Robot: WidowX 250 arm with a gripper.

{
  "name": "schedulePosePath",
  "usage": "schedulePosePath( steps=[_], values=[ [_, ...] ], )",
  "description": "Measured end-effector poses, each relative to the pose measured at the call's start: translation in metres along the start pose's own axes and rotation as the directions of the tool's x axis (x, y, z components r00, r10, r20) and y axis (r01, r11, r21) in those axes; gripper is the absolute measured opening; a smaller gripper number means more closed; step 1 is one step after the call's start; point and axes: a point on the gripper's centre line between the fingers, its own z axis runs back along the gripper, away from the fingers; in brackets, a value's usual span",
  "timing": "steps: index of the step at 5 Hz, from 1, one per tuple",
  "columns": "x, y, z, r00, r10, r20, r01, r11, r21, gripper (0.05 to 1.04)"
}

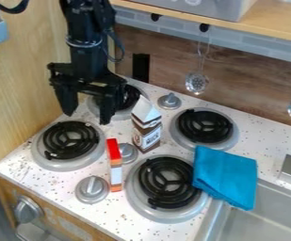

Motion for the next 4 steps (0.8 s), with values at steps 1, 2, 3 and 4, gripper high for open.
schedulePosePath(
  steps=[1,2,3,4],
  values=[
    [0.0012,-0.0002,0.0,1.0,-0.02,0.008,0.02,1.0,0.002,1.001],
    [0.0012,-0.0002,0.0,1.0,-0.02,0.008,0.02,1.0,0.002,1.001],
    [0.0012,0.0002,-0.0004,1.0,-0.018,0.006,0.018,1.0,0.002,1.001],
    [0.0017,0.0002,0.0,1.0,-0.021,0.011,0.021,1.0,0.001,1.0]
  ],
)
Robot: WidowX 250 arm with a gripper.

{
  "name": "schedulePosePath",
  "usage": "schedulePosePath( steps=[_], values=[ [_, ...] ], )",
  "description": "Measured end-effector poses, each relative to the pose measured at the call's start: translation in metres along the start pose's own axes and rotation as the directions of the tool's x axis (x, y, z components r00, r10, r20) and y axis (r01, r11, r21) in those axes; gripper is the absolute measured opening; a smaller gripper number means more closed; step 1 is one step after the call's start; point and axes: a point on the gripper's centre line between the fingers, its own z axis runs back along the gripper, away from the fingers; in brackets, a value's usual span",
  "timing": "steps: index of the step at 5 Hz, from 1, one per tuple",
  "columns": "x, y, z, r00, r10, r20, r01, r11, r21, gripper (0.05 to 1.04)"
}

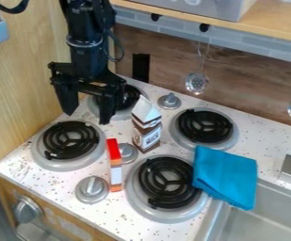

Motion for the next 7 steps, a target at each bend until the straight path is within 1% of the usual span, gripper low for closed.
schedulePosePath(
  steps=[1,2,3,4,5,6,7],
  values=[
    [-0.005,0.006,-0.01,0.995,-0.099,0.032,0.099,0.995,0.0,1.001],
    [0.005,-0.032,-0.037,0.987,-0.152,0.051,0.148,0.987,0.068,1.001],
    [-0.008,-0.085,-0.033,0.97,-0.23,0.075,0.221,0.969,0.114,1.001],
    [-0.016,-0.103,-0.033,0.963,-0.255,0.082,0.246,0.963,0.108,1.001],
    [-0.019,-0.149,-0.049,0.961,-0.263,0.081,0.255,0.962,0.102,1.001],
    [-0.038,-0.158,-0.067,0.953,-0.289,0.088,0.284,0.957,0.064,1.001],
    [-0.051,-0.158,-0.087,0.955,-0.282,0.089,0.281,0.959,0.022,1.001]
  ],
)
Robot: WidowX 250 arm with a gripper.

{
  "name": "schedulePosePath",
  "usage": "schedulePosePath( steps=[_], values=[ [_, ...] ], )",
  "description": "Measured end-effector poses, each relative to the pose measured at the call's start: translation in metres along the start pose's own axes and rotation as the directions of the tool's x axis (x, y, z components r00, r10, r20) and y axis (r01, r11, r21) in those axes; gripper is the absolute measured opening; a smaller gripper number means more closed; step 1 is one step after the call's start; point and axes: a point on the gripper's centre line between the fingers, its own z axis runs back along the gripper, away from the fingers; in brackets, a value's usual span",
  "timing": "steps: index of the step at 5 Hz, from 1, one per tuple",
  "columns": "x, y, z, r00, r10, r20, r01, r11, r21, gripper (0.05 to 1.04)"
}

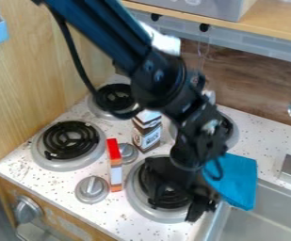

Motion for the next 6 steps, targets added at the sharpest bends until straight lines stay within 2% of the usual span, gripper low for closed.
schedulePosePath(
  steps=[1,2,3,4,5,6],
  values=[
    [-0.008,-0.008,-0.007,1.0,-0.008,-0.009,0.008,1.0,0.003,1.001],
    [-0.03,-0.009,-0.015,1.0,-0.016,-0.022,0.016,1.0,-0.012,1.001],
    [-0.039,-0.006,-0.012,1.0,0.01,0.01,-0.009,0.999,-0.034,1.001],
    [-0.04,-0.007,-0.014,1.0,0.003,0.029,-0.002,1.0,-0.027,1.001],
    [-0.048,-0.01,-0.034,1.0,-0.013,-0.012,0.013,0.999,-0.033,1.001],
    [-0.046,-0.011,-0.043,0.999,-0.03,-0.021,0.029,0.999,-0.038,1.001]
  ],
)
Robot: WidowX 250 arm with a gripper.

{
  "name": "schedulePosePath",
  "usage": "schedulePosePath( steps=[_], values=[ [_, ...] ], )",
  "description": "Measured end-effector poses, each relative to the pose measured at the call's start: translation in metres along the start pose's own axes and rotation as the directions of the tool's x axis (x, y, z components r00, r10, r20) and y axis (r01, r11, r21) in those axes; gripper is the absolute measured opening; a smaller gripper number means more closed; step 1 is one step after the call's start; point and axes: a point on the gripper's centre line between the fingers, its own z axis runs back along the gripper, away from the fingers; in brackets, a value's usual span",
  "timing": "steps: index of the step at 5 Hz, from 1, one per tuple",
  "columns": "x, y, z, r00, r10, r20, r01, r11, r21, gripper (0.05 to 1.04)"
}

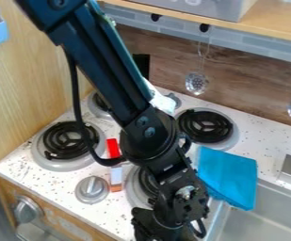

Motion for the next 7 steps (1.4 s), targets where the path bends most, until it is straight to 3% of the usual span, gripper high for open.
schedulePosePath(
  steps=[1,2,3,4,5,6,7],
  values=[
    [0.006,0.001,-0.005,1.0,0.01,0.011,-0.009,0.999,-0.042,1.0],
    [0.006,0.002,-0.006,1.0,0.0,0.016,0.001,0.999,-0.041,1.0],
    [-0.009,0.014,0.003,1.0,0.018,-0.024,-0.018,1.0,0.016,1.0],
    [0.011,0.014,0.053,0.995,0.036,0.098,-0.034,0.999,-0.023,1.0],
    [0.018,0.025,0.098,0.993,0.04,0.111,-0.043,0.999,0.024,1.0],
    [0.028,0.027,0.142,0.995,0.015,0.098,-0.016,1.0,0.011,1.0],
    [0.032,0.043,0.175,1.0,0.004,0.01,-0.004,0.999,0.038,1.0]
  ],
)
